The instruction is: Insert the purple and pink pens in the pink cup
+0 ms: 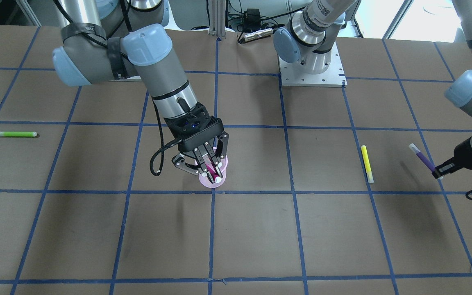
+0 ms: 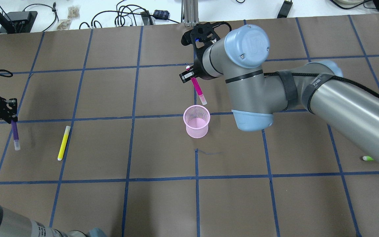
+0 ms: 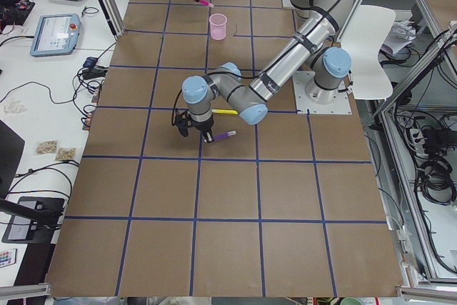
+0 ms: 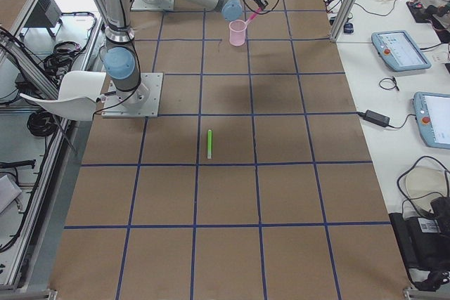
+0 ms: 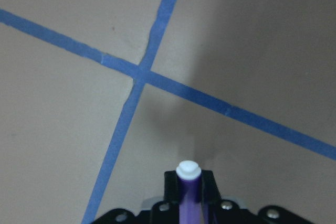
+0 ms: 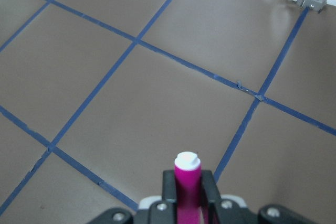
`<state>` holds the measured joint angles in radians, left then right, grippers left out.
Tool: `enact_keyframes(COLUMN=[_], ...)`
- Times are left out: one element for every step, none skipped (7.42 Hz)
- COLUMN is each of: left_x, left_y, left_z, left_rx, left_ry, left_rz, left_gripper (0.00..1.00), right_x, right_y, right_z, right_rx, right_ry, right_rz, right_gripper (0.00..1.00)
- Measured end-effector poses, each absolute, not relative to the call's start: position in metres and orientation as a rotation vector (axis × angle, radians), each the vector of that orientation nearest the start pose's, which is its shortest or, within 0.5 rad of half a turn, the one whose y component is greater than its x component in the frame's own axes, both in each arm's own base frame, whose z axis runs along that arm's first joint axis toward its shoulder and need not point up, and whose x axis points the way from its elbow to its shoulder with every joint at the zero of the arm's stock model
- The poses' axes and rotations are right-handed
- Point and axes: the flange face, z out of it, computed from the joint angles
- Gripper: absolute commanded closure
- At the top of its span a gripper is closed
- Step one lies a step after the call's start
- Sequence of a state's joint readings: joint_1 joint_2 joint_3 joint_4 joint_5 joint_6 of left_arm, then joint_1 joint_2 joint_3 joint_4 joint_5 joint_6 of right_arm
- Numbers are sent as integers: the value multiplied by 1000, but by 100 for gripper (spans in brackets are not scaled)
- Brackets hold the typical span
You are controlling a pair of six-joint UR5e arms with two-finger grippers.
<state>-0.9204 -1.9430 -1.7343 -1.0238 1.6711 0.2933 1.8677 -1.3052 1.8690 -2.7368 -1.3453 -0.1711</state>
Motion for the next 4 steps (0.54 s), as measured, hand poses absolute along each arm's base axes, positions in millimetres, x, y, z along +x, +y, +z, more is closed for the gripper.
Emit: enact_keyframes(left_x=[241,218,193,165], left_y=[-556,-563,-568,-571], left_z=[289,315,338,358], left_rx=[-514,-508,-511,-517], left_ry=[2988,2981,2973,2965], left_rz=[8,-26,-65,-108], left_gripper=[100,100,100,100], right_x=[321,321,322,324], right_y=[-498,-491,-487,-484], right_z=[329,322,317,313], right_rx=[-723,-713,-707,-716], right_ry=[2665,2667,2666,2663], right_rz=[-863,-864,-854,-840], right_gripper=[100,100,95,70])
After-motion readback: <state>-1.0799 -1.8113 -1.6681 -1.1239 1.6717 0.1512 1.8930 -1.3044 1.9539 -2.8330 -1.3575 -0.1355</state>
